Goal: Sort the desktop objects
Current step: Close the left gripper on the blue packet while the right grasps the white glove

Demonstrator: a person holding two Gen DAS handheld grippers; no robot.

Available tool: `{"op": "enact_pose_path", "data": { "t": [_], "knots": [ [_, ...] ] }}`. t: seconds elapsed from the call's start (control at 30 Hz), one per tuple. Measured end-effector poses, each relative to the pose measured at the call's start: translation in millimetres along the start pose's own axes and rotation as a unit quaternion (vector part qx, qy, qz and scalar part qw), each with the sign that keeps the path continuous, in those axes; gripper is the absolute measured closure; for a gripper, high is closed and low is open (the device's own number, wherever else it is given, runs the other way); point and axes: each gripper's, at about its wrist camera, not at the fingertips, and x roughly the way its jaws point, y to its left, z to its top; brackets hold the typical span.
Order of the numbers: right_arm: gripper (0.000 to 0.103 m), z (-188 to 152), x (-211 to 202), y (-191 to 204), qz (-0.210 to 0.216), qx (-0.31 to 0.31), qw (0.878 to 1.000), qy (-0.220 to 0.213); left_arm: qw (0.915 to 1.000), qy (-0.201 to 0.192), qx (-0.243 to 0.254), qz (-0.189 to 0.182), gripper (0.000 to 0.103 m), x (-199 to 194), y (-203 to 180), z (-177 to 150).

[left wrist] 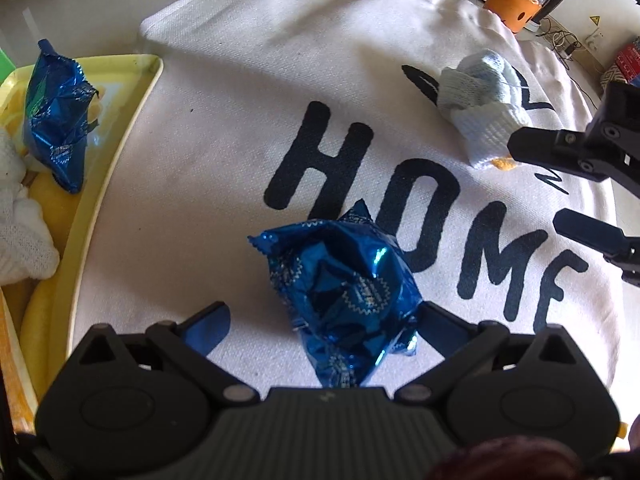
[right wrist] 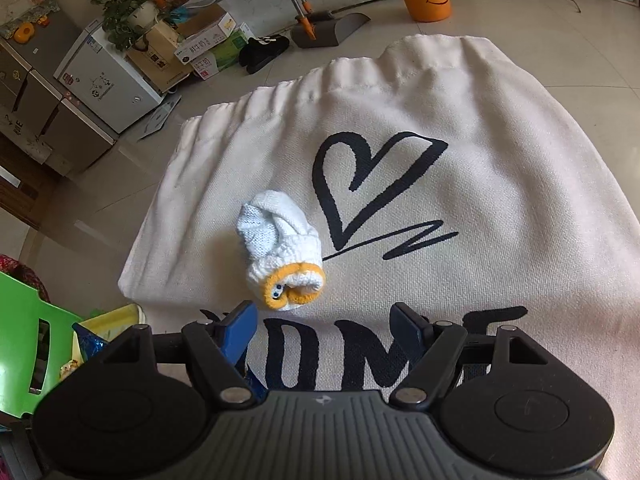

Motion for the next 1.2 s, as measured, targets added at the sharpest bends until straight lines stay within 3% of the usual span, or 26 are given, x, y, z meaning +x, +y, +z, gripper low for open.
{"op": "enact_pose_path", "data": {
  "t": [0.2, 0.43, 0.57, 0.67, 0.87, 1.1, 1.2],
  "knots": [
    [0.029, 7, 22, 15, 0.0, -0.014, 1.0, 0.002, 1.0, -0.002, 0.004, 0.0, 0.001, 1, 2, 0],
    [0.032, 13, 42, 29, -0.029, -0.05, 0.998, -0.015, 0.9999, -0.002, 0.012, 0.002, 0.0, 2, 0, -1],
    [0.054, 11, 41, 29, -0.012, -0.049, 0.999, -0.02, 0.9998, -0.002, 0.02, 0.008, 0.0, 4, -3, -1],
    [0.059, 7, 33, 31, -0.025, -0.057, 0.998, -0.019, 0.9996, -0.005, 0.026, 0.01, 0.0, 5, -4, -2],
    [0.059, -14, 2, 13, -0.068, 0.0, 0.998, 0.0, 0.9992, -0.009, 0.036, 0.014, 0.0, 6, -6, -5],
    [0.059, -51, -46, -20, -0.1, 0.064, 0.993, 0.005, 0.9903, -0.007, 0.129, 0.052, 0.001, 12, -21, -23],
    [0.059, -66, -54, -32, -0.106, 0.085, 0.991, 0.018, 0.9896, -0.016, 0.133, 0.053, 0.001, 11, -19, -30]
  ]
}}
